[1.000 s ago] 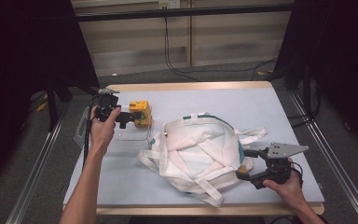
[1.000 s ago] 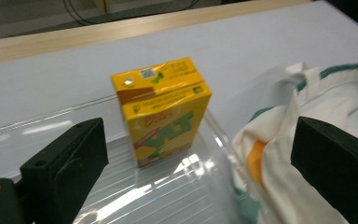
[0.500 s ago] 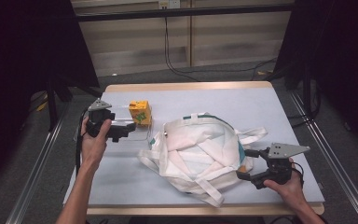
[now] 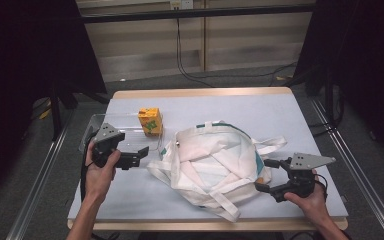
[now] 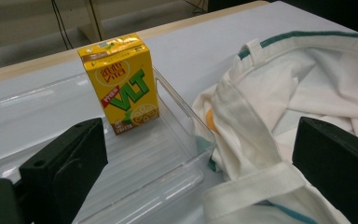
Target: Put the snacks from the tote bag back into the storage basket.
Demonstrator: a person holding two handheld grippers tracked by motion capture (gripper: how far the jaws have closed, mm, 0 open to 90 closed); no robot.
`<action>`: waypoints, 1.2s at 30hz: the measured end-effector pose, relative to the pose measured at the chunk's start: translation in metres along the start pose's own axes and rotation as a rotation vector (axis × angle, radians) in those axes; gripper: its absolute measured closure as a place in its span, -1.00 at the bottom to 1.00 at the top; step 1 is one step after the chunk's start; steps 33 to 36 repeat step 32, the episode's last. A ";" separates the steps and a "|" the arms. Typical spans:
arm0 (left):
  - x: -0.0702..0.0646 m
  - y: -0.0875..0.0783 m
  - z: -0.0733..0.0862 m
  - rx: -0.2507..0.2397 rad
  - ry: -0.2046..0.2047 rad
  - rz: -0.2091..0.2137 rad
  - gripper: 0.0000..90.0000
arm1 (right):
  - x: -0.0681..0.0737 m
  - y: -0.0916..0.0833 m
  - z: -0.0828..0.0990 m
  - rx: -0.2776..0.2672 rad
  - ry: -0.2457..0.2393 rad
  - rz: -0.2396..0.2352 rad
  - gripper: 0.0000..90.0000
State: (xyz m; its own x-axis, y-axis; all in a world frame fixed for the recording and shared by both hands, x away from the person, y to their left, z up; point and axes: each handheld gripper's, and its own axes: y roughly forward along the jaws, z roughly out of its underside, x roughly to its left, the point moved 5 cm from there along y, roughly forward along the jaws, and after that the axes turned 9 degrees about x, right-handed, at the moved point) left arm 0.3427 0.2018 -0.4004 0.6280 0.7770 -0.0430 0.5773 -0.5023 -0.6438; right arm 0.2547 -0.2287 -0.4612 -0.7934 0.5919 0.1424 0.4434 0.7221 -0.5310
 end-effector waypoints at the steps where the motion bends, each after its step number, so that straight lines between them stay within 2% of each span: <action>1: -0.001 -0.001 0.003 -0.003 0.002 -0.005 -0.93 | 0.000 0.000 0.000 0.000 -0.001 0.002 -0.73; 5: -0.007 -0.004 0.018 0.004 0.000 -0.011 -0.93 | 0.001 -0.002 0.000 -0.004 0.000 0.008 -0.72; 7: -0.010 -0.004 0.026 0.014 -0.006 0.001 -0.94 | -0.001 -0.003 0.000 -0.006 -0.001 0.007 -0.72; 8: -0.011 -0.004 0.029 0.023 0.003 -0.003 -0.94 | -0.001 -0.003 0.000 -0.006 0.001 0.007 -0.72; 10: -0.012 -0.004 0.035 0.023 -0.007 -0.016 -0.94 | -0.001 -0.003 0.001 -0.006 0.003 0.011 -0.72; 14: -0.018 -0.005 0.048 0.039 0.004 0.001 -0.94 | -0.001 -0.005 0.002 -0.004 0.003 0.013 -0.72; 16: -0.021 -0.007 0.055 0.035 0.014 -0.021 -0.95 | -0.001 -0.006 0.003 -0.006 0.002 0.020 -0.71; 18: -0.024 -0.009 0.061 0.009 -0.029 -0.050 -0.94 | -0.002 -0.007 0.003 -0.008 0.006 0.026 -0.70; 21: -0.026 -0.012 0.069 0.000 -0.014 -0.042 -0.94 | -0.003 -0.008 0.004 -0.006 0.011 0.027 -0.70; 23: -0.029 -0.012 0.074 -0.004 -0.032 -0.043 -0.95 | -0.003 -0.008 0.004 -0.006 0.008 0.025 -0.70; 25: -0.034 -0.015 0.081 -0.024 -0.042 -0.020 -0.95 | -0.003 -0.008 0.004 -0.005 0.011 0.023 -0.70; 26: -0.036 -0.016 0.084 -0.018 -0.038 -0.011 -0.96 | -0.003 -0.008 0.005 -0.006 0.014 0.024 -0.70; 28: -0.038 -0.016 0.090 -0.029 -0.045 -0.023 -0.95 | -0.004 -0.008 0.005 -0.005 0.017 0.021 -0.70; 30: -0.038 -0.012 0.096 -0.009 -0.039 -0.013 -0.96 | -0.005 -0.008 0.006 -0.003 0.018 0.023 -0.70; 31: -0.038 -0.009 0.099 -0.004 -0.047 -0.029 -0.94 | -0.005 -0.008 0.006 0.000 0.016 0.024 -0.70; 32: -0.038 -0.006 0.102 -0.012 -0.093 -0.045 -0.94 | -0.005 -0.008 0.007 0.003 0.013 0.026 -0.70; 36: -0.038 -0.006 0.102 -0.012 -0.093 -0.045 -0.94 | -0.005 -0.008 0.007 0.003 0.013 0.026 -0.70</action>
